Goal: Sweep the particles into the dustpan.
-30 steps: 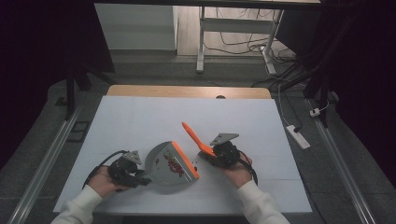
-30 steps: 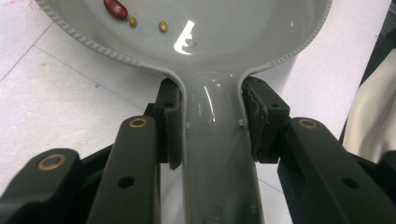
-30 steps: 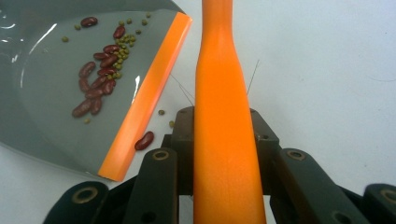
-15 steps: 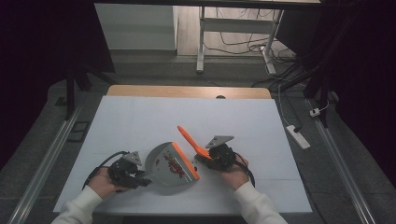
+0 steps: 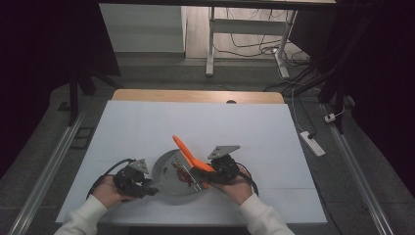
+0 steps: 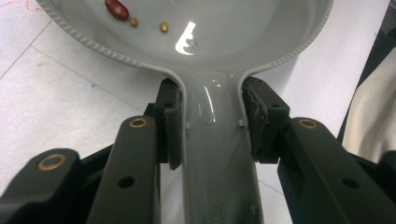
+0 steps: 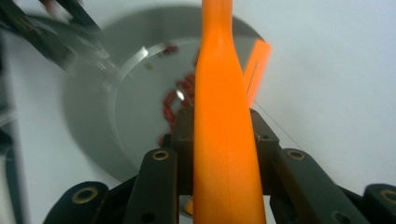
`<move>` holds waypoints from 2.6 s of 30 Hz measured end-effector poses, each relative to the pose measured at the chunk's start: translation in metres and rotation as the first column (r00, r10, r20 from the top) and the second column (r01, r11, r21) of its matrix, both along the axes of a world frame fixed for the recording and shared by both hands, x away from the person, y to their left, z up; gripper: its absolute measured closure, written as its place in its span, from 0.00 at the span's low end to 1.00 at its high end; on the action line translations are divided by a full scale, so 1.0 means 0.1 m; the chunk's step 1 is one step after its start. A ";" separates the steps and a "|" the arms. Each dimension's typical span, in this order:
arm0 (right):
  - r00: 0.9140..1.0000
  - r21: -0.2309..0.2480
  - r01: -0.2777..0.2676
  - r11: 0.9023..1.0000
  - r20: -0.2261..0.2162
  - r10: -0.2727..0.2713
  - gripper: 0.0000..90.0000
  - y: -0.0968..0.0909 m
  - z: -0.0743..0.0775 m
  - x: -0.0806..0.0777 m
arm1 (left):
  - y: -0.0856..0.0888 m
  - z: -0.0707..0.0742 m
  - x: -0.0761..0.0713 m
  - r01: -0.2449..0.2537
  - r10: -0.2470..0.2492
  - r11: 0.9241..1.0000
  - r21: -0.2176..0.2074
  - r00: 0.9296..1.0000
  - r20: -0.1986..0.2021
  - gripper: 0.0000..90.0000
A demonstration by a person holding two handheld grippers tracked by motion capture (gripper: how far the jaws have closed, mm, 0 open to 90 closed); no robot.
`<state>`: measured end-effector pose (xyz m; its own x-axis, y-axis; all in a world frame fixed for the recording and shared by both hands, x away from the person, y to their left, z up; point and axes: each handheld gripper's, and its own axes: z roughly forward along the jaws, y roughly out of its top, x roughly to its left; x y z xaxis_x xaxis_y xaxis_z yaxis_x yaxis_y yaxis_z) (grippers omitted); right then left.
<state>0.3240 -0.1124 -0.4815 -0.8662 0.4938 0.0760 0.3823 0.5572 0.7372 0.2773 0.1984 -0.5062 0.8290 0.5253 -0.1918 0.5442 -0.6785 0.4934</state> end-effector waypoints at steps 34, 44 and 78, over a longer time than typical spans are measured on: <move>0.999 -0.044 -0.038 0.998 0.037 0.040 0.78 0.06 -0.07 -0.30 | 0.00 -0.01 0.00 -0.007 0.007 1.000 -0.005 1.000 0.002 0.69; 0.993 0.051 0.066 0.997 0.095 -0.071 0.78 -0.22 0.05 -0.17 | 0.01 -0.01 0.01 -0.023 0.023 1.000 -0.022 1.000 0.016 0.69; 0.983 0.104 0.144 0.984 0.102 -0.154 0.78 -0.70 0.18 -0.06 | 0.28 0.15 0.05 -0.279 0.292 0.947 -0.162 0.954 0.063 0.69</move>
<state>0.3177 -0.1822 -0.4631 -0.7891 0.6130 0.0386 0.3704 0.4248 0.8261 0.2818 0.2267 -0.4913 0.6655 0.7128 -0.2215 0.6554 -0.4160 0.6304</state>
